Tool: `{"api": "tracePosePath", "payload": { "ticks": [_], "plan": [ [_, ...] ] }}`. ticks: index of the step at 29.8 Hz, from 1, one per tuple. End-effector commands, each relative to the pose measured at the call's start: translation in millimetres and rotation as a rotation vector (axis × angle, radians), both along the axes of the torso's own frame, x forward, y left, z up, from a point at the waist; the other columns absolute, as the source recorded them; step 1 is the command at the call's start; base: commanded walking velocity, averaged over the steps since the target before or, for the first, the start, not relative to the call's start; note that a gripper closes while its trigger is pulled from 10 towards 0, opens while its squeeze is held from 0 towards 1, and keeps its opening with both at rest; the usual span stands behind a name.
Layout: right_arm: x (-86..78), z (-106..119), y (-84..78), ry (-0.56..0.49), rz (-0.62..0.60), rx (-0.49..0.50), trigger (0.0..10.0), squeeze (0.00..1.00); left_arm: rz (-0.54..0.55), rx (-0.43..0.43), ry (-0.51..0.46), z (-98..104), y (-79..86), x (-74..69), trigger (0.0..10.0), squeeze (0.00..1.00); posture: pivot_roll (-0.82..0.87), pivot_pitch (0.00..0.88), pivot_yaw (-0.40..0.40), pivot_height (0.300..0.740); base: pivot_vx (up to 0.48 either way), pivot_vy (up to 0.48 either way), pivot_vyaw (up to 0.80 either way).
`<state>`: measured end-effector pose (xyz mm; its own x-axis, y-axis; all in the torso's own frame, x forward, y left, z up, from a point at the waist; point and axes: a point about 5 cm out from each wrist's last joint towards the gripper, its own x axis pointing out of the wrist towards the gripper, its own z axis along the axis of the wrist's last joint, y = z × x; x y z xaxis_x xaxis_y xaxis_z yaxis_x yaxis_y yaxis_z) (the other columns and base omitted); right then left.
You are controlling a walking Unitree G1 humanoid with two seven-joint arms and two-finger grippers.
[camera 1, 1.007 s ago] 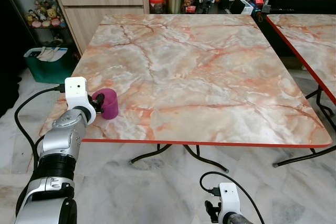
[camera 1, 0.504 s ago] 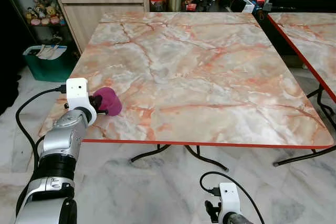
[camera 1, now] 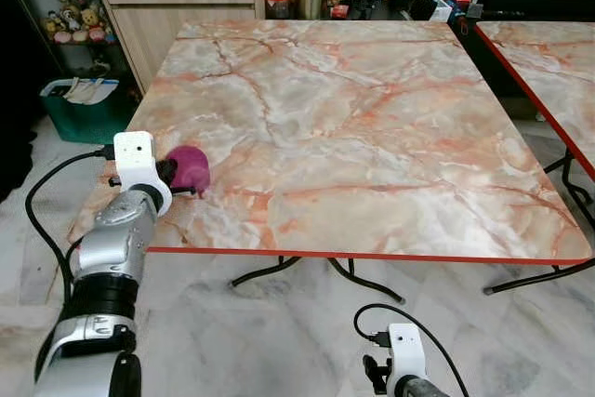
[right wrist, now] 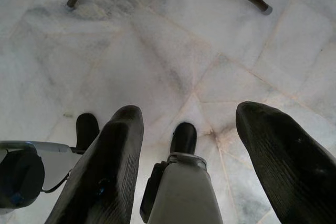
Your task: Setting the table
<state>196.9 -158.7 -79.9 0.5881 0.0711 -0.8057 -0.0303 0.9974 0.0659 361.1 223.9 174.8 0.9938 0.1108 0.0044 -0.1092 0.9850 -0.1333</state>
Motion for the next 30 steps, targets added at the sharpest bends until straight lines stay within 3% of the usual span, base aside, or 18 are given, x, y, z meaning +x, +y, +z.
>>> {"api": "tracePosePath", "payload": {
  "ticks": [1, 2, 3, 11, 30],
  "plan": [
    [-0.2, 0, -2.0, 0.000, -0.011, -0.002, 10.0, 0.00, 0.041, -0.044, -0.171, 23, 2.7, -3.4, 4.0, 0.00, 0.15, 0.080, -0.018, 0.740, 0.000, 0.000, 0.00],
    [0.0, 0, -2.3, 0.000, -0.011, -0.002, 10.0, 0.00, 0.048, -0.050, -0.193, 25, 2.4, -4.0, 4.0, 0.00, 0.15, 0.080, -0.018, 0.740, 0.000, 0.000, 0.00],
    [0.5, 0, -2.8, -0.002, -0.011, -0.002, 10.0, 0.00, 0.059, -0.034, -0.227, 28, 0.4, -5.7, 10.0, 0.00, 0.15, 0.077, -0.022, 0.740, 0.000, 0.000, 0.00],
    [3.3, 2, -9.8, -0.008, -0.013, -0.017, 10.0, 0.00, 0.123, -0.009, -0.351, 27, -6.7, -17.3, 10.0, 0.00, 0.14, 0.076, -0.040, 0.740, 0.000, -0.103, 0.00],
    [6.0, 4, -10.4, -0.017, 0.028, -0.035, 10.0, 0.00, 0.137, 0.015, -0.383, 29, -6.6, -18.0, 10.0, 0.00, 0.13, 0.057, -0.047, 0.740, 0.000, -0.428, 0.00]
  ]
}}
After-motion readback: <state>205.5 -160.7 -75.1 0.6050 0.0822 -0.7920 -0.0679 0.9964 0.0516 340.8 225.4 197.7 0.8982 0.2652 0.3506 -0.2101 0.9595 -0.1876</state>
